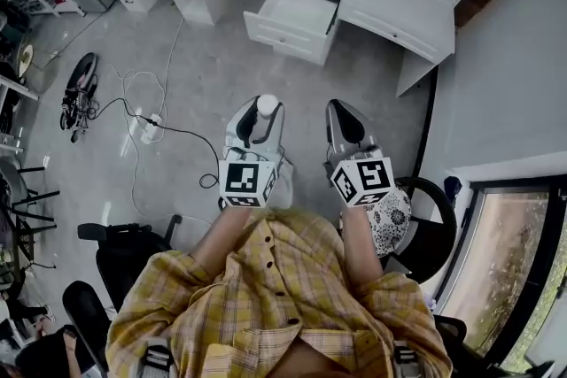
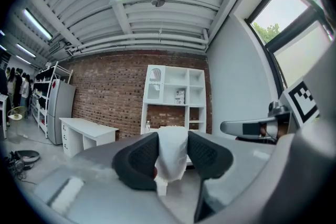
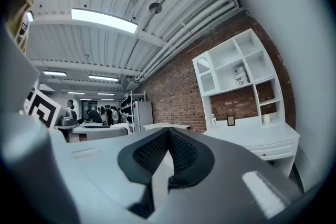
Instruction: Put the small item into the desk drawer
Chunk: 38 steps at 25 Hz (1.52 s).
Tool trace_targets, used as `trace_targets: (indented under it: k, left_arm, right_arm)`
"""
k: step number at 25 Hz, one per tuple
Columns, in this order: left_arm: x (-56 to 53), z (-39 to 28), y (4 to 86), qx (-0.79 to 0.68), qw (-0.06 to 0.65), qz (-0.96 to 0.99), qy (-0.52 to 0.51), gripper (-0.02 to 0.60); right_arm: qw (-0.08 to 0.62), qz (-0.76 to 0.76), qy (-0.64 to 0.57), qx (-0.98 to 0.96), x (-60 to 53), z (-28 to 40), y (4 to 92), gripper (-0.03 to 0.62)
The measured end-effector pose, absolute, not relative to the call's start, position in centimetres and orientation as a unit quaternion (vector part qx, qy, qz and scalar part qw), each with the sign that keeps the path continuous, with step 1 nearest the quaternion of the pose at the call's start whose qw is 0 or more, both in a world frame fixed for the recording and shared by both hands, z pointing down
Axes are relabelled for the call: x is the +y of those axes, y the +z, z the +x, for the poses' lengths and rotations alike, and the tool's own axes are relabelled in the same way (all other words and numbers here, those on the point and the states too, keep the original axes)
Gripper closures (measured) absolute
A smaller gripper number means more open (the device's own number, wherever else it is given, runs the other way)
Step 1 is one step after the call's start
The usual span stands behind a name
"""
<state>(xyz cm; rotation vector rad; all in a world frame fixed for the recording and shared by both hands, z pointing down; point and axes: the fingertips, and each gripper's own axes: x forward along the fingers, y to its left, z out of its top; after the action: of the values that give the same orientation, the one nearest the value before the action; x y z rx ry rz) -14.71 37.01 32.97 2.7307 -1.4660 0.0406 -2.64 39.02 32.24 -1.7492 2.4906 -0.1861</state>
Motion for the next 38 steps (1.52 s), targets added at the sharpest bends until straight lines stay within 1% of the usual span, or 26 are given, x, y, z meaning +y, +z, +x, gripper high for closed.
trace_targets:
  k: [5, 14, 21, 30, 38]
  left_arm:
    - [30.3, -12.9, 32.9, -0.463, 0.026, 0.886, 0.010, 0.407]
    - [16.0, -11.7, 31.9, -0.457, 0.047, 0.888, 0.006, 0.407]
    - [7.4, -10.3, 33.1, -0.443, 0.064, 0.894, 0.013, 0.407]
    - [0.0, -8.8, 36.4, -0.421, 0.078, 0.902, 0.045, 0.407]
    - [-3.8, -7.6, 40.2, -0.429, 0.103, 0.893, 0.085, 0.407]
  right_arm:
    - [0.030, -0.578, -0.048, 0.814, 32.6, -1.7, 32.1, 0.592]
    - [0.030, -0.583, -0.053, 0.810, 18.5, -0.2, 30.5, 0.594]
    - [0.021, -0.605, -0.065, 0.793, 10.1, 1.5, 31.4, 0.593]
    - [0.010, -0.610, -0.089, 0.787, 2.7, 2.2, 34.3, 0.592]
    - [-0.017, -0.599, -0.125, 0.791, -1.6, 3.2, 37.6, 0.592]
